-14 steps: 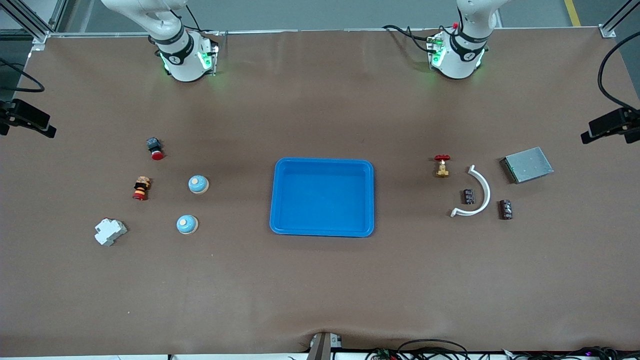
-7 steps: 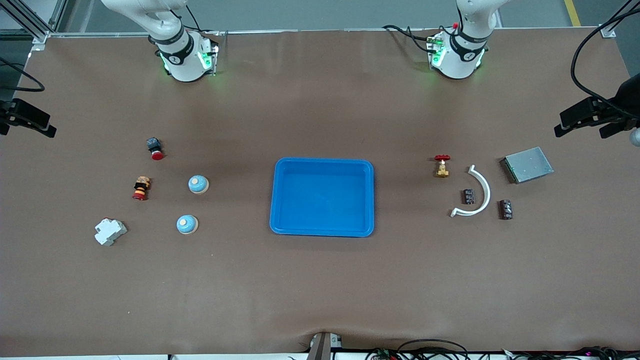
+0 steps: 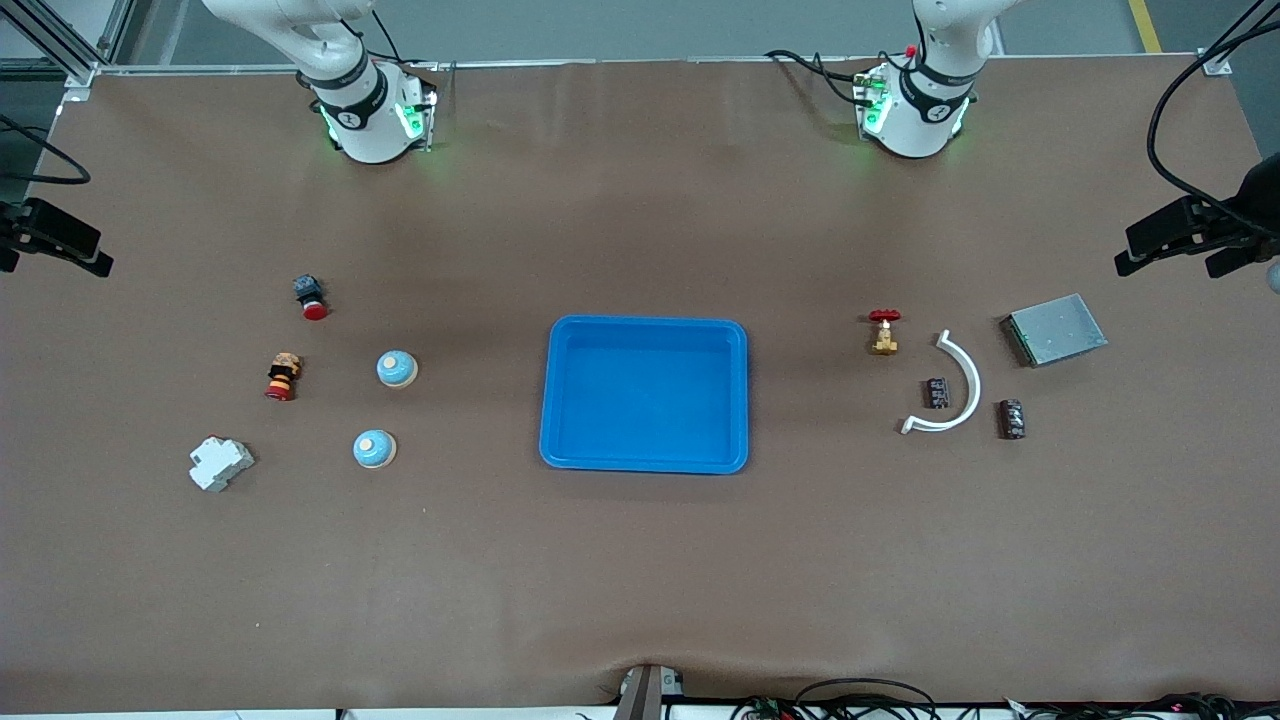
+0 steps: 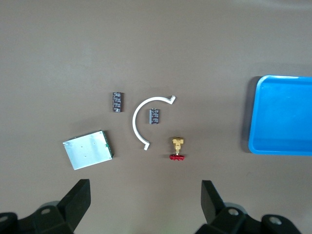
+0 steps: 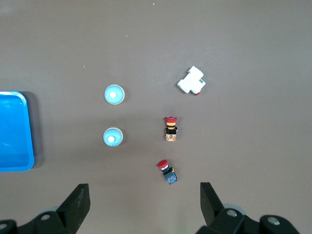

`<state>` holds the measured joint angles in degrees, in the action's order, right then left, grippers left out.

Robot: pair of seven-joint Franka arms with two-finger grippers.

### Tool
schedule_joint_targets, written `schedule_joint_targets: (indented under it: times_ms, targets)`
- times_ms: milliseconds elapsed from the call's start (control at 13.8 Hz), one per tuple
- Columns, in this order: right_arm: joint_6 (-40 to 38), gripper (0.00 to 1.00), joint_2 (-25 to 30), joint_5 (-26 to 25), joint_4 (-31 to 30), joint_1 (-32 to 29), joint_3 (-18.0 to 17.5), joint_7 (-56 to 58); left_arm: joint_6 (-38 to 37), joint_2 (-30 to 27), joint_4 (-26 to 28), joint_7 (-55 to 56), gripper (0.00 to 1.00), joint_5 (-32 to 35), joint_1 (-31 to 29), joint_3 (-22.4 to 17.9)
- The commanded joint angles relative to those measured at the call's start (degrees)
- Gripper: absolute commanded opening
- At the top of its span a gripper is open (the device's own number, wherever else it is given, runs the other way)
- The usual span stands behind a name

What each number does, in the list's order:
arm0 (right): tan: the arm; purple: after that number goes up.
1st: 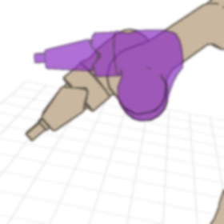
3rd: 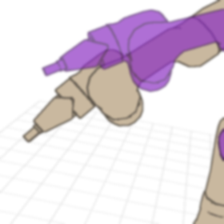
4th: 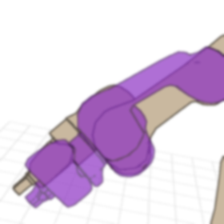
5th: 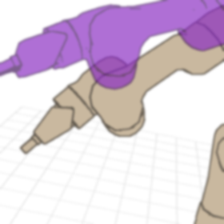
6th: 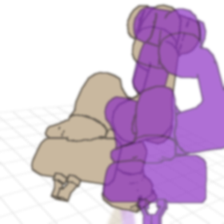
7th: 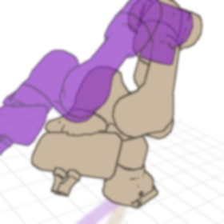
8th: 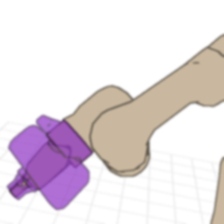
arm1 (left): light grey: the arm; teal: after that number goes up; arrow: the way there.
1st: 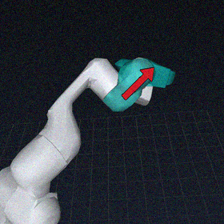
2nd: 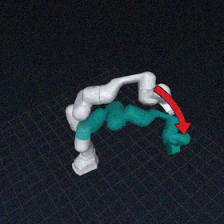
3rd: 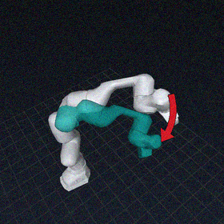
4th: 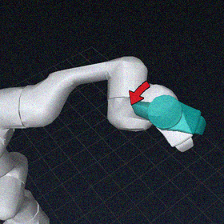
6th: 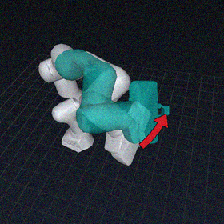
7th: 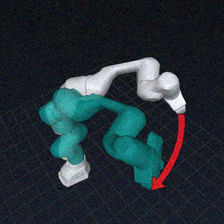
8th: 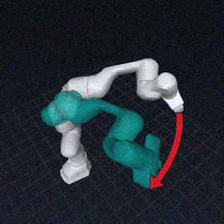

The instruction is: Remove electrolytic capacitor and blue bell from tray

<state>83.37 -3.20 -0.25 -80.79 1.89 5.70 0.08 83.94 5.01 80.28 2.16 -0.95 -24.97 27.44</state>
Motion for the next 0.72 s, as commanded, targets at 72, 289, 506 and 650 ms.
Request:
schedule_joint_targets:
  times_ms: [72, 289, 506, 650]
  targets:
    - [0.8, 1.00, 1.1, -0.1, -1.6, -1.0, -1.2, -1.0, 0.2, -0.4, -0.3, -0.7, 1.00, 2.0, 3.5, -2.7]
    - [1.2, 1.00, 1.1, -0.1, -1.6, -1.0, -1.2, -1.0, 0.2, -0.5, -0.3, -0.1, 1.00, 2.8, 14.7, -13.1]
    - [1.2, 1.00, 1.1, -0.1, -1.8, -1.0, -1.2, -1.0, 0.2, -0.5, -0.3, -0.1, 1.00, 2.8, 19.4, -17.7]
    - [1.4, 1.00, 1.1, -0.1, -1.8, -1.0, -1.2, -1.0, 0.2, -0.5, -0.3, -0.1, 1.00, 2.8, 21.2, -19.8]
